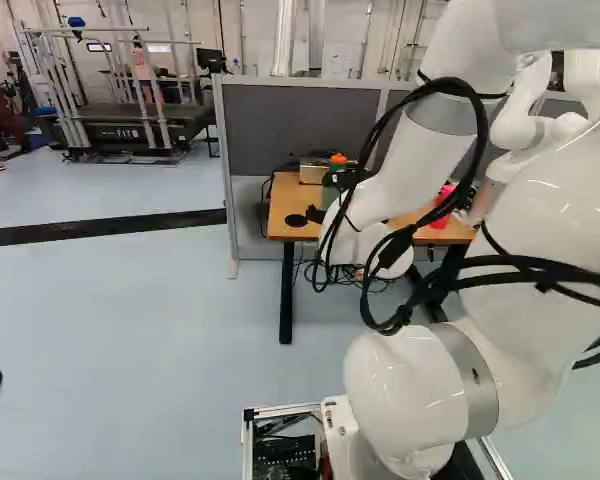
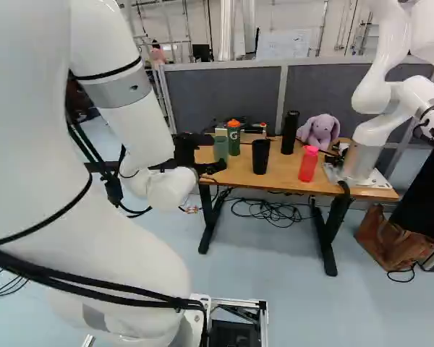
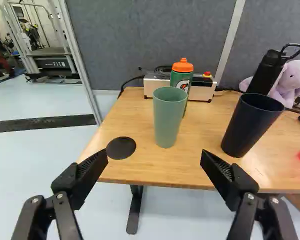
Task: Place the green cup on the table
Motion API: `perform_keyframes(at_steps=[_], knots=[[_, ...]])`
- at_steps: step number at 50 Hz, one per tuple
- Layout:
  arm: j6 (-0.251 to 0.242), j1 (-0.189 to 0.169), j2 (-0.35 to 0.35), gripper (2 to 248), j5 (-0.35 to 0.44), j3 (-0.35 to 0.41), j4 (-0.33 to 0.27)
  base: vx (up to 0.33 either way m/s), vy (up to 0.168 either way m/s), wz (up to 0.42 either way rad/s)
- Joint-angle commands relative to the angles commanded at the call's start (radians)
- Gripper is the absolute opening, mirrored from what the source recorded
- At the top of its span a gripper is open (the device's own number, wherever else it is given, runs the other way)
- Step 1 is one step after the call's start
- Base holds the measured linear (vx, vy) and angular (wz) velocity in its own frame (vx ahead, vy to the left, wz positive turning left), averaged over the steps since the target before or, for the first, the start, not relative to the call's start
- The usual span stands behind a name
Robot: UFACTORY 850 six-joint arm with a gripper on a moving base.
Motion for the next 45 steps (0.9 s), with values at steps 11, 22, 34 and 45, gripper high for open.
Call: perform_keyframes(at_steps=[11,22,34,45], knots=[[0.000,0.008,0.063,247,-0.039,0.035,0.000,0.000,0.000,0.000],[0.000,0.014,0.112,247,-0.069,0.062,0.000,0.000,0.000,0.000],[0.000,0.019,0.151,247,-0.093,0.084,0.000,0.000,0.000,0.000],[0.000,0.022,0.172,247,-0.106,0.096,0.000,0.000,0.000,0.000]])
